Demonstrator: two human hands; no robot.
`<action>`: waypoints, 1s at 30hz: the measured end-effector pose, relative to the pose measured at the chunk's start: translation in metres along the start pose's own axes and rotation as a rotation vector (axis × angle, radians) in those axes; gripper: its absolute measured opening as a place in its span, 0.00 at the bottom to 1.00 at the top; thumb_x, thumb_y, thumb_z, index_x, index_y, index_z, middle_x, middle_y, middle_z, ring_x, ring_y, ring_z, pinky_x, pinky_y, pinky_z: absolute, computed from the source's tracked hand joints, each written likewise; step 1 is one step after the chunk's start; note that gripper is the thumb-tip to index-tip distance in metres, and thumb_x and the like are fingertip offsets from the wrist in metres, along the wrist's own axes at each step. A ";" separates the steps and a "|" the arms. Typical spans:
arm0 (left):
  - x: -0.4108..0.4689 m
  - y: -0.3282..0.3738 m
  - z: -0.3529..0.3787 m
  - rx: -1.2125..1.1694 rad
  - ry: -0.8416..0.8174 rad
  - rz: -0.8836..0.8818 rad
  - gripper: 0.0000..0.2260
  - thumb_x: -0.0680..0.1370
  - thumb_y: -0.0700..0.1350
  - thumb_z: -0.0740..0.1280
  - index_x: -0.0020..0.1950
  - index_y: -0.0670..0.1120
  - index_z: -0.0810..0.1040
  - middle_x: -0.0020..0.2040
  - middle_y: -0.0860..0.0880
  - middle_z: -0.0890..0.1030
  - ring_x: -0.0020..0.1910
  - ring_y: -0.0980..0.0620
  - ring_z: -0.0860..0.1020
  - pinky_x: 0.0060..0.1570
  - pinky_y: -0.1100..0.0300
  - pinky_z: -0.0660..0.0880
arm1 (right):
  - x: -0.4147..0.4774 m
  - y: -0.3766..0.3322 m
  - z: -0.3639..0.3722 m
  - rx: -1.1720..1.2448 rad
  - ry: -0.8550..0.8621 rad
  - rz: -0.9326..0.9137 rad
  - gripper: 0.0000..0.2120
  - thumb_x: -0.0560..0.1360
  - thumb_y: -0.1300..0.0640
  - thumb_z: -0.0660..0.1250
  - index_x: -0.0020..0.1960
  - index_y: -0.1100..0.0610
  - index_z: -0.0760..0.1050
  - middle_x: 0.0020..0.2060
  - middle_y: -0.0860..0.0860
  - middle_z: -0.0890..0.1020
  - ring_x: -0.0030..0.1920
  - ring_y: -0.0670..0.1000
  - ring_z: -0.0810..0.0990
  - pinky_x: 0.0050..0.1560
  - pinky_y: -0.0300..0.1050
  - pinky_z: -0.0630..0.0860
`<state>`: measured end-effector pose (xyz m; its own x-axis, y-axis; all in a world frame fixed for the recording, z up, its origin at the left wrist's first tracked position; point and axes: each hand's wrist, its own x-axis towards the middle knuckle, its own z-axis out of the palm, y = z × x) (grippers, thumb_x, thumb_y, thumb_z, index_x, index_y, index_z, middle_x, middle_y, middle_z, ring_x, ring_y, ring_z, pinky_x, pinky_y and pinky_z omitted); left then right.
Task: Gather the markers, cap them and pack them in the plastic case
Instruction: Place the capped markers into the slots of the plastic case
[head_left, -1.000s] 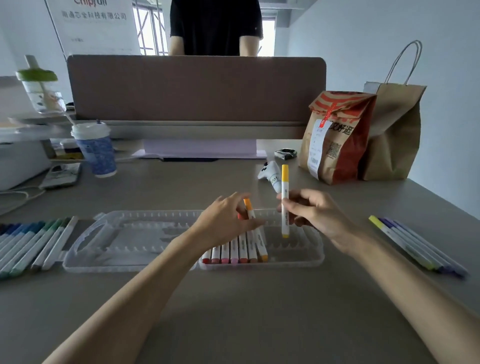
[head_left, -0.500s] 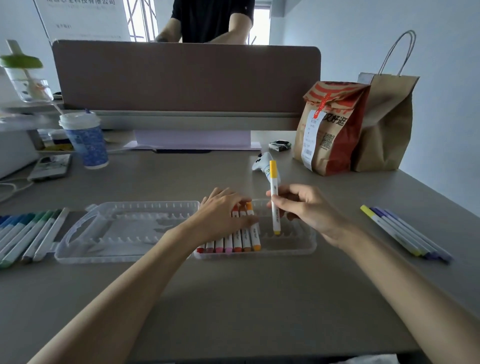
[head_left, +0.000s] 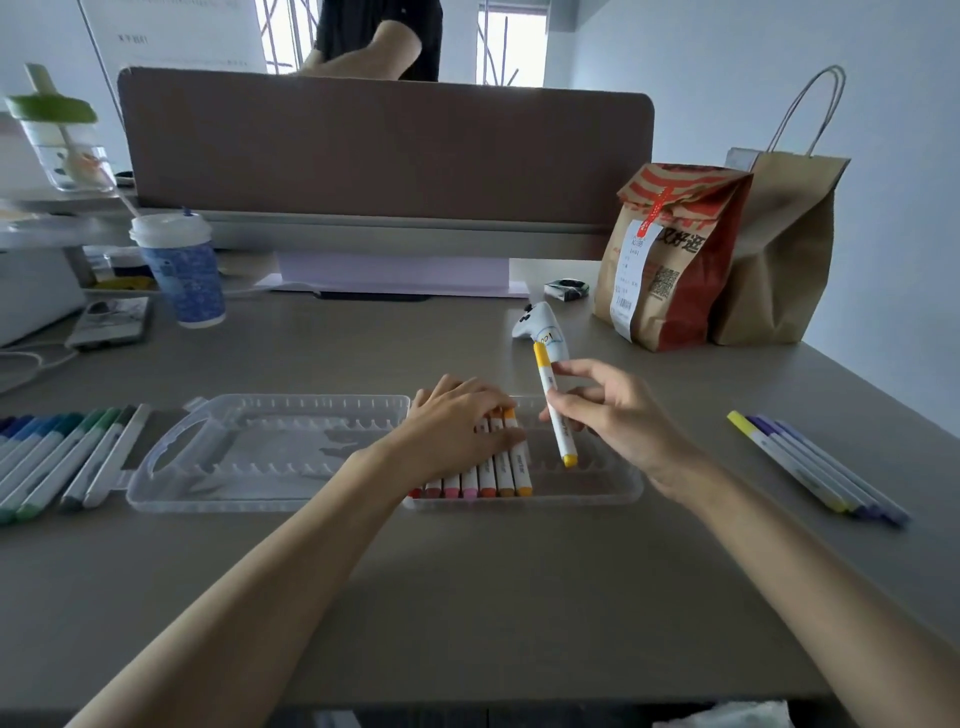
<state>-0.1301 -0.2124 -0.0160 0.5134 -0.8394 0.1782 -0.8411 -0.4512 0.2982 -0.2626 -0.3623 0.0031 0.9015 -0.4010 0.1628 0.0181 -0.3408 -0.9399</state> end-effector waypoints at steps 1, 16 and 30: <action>0.000 0.000 0.001 -0.001 0.002 -0.007 0.21 0.78 0.63 0.59 0.68 0.56 0.70 0.69 0.57 0.69 0.68 0.53 0.61 0.65 0.53 0.58 | 0.000 0.000 0.001 0.002 0.003 0.001 0.19 0.78 0.56 0.69 0.67 0.56 0.71 0.42 0.52 0.87 0.46 0.45 0.84 0.61 0.47 0.74; -0.002 0.008 -0.005 0.109 -0.106 0.016 0.29 0.77 0.67 0.55 0.73 0.53 0.64 0.73 0.54 0.67 0.72 0.51 0.61 0.69 0.49 0.57 | 0.005 0.011 0.000 -0.163 0.029 0.049 0.17 0.77 0.52 0.68 0.65 0.51 0.72 0.43 0.47 0.87 0.51 0.45 0.83 0.55 0.40 0.72; -0.004 -0.017 -0.007 0.035 0.072 0.107 0.15 0.83 0.52 0.57 0.69 0.57 0.72 0.67 0.57 0.75 0.65 0.55 0.71 0.60 0.57 0.70 | 0.008 0.015 0.005 -0.336 0.068 -0.024 0.11 0.77 0.52 0.68 0.59 0.49 0.73 0.35 0.50 0.84 0.30 0.38 0.75 0.41 0.39 0.70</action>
<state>-0.1164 -0.1994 -0.0156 0.4301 -0.8601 0.2744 -0.8966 -0.3715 0.2410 -0.2533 -0.3664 -0.0109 0.8714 -0.4415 0.2138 -0.1147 -0.6072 -0.7862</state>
